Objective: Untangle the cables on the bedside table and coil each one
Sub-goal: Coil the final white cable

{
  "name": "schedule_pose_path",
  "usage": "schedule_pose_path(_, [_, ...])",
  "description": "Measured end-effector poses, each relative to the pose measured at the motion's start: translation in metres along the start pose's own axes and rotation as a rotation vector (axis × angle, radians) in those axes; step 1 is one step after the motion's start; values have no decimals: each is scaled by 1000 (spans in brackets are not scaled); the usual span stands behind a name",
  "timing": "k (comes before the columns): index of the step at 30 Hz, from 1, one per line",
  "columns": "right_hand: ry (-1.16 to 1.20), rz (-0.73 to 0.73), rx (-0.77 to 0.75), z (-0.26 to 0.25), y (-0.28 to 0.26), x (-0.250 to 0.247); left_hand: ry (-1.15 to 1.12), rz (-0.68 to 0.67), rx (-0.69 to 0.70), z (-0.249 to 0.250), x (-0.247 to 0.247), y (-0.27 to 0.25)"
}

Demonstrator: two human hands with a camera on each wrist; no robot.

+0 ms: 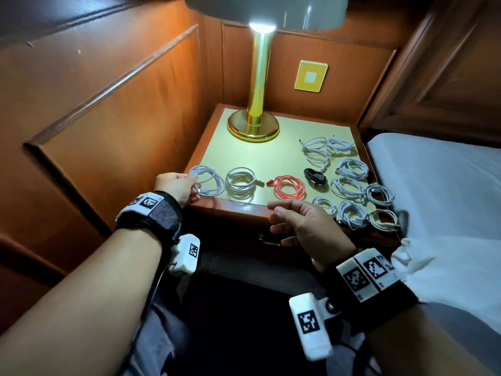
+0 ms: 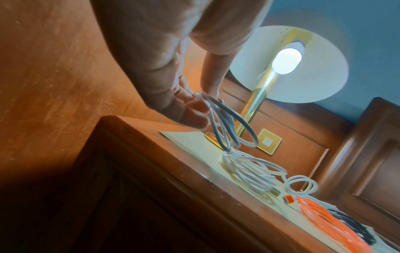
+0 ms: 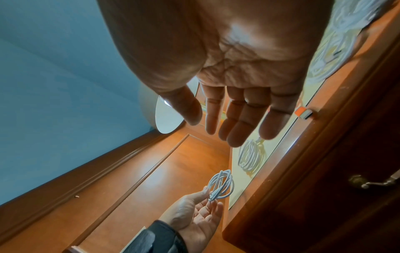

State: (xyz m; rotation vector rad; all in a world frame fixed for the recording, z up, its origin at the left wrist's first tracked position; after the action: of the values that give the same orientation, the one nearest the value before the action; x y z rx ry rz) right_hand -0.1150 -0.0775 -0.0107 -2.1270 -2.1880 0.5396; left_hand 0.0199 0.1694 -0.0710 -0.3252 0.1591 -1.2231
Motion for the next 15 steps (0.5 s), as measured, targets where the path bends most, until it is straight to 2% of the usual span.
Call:
schedule_pose_path(5, [-142,-45,29,4,25,23,90,40,-103,4,0,19])
schedule_pose_path(6, [-196,-60,37,7,29,28,140,40,-98,4,-1,23])
schedule_pose_path(10, [-452,-170,57,22,42,47,686,43,27,7,-11,35])
schedule_pose_path(15, [-764,-186,93,39,51,55,815,37,72,16,-15,27])
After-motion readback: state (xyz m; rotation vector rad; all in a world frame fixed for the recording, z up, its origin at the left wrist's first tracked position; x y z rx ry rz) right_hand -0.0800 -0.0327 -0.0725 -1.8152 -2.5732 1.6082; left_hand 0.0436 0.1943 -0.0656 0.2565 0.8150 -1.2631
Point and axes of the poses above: each hand's wrist, its own y-axis towards the middle knuckle, its own x-axis out of the palm, z = x × y, the point moved 2 cm from there along y, towards the middle knuckle, and after that the axes turned 6 degrees about -y, right-handed, at the moved point
